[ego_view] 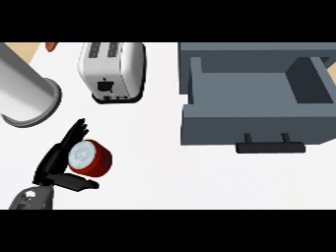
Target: Pick up the can, place it into the drawer and close the drawer
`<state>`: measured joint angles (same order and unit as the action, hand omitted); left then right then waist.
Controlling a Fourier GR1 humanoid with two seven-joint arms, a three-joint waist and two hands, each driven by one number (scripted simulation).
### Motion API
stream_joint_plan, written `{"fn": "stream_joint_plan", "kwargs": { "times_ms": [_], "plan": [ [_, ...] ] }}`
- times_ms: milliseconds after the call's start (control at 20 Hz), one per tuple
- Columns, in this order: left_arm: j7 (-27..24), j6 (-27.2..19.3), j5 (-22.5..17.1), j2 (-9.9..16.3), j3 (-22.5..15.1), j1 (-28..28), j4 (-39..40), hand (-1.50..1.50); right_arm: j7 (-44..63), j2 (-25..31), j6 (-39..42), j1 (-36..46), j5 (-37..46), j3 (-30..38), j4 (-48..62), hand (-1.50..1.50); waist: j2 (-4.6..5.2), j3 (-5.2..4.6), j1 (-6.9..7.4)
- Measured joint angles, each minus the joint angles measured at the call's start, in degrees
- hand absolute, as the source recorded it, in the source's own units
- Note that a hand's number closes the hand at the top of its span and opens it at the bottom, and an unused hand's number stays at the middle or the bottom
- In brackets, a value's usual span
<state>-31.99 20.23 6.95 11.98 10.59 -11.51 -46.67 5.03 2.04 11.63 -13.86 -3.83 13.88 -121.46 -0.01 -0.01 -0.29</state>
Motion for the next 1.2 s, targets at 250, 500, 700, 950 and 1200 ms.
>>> {"fn": "stream_joint_plan", "kwargs": {
  "times_ms": [250, 500, 700, 950, 1200],
  "plan": [
    [-1.97, -1.56, 0.71, -1.15, -0.53, -2.53, 4.35, -1.50, -1.06, -0.38, 0.81, -0.68, 0.09, 0.25, 0.24, -1.50, 0.02, -0.01, -0.06],
    [-0.79, -2.07, 0.74, -2.15, -1.68, -2.63, 3.14, -1.50, -0.79, 0.30, 1.33, 0.09, -0.99, 1.53, 1.20, -1.50, 0.00, 0.01, 0.06],
    [0.63, -2.29, 0.64, -3.39, -3.06, -1.73, 0.09, -1.50, 0.53, 0.11, 0.82, 1.24, -1.02, 1.56, 0.75, -1.50, -0.03, 0.03, 0.13],
    [0.53, -1.64, -0.06, -3.69, -3.28, -3.46, 0.48, 1.50, -0.92, -0.70, 1.67, -0.57, -0.88, 1.24, 0.54, -1.50, -0.06, 0.08, 0.04],
    [3.97, 0.15, -2.18, -4.92, -3.65, -3.92, -2.32, 1.50, 0.47, -1.21, 0.53, -1.58, -0.93, 0.31, -1.89, -1.50, -0.04, 0.04, 0.02]
  ]
}}
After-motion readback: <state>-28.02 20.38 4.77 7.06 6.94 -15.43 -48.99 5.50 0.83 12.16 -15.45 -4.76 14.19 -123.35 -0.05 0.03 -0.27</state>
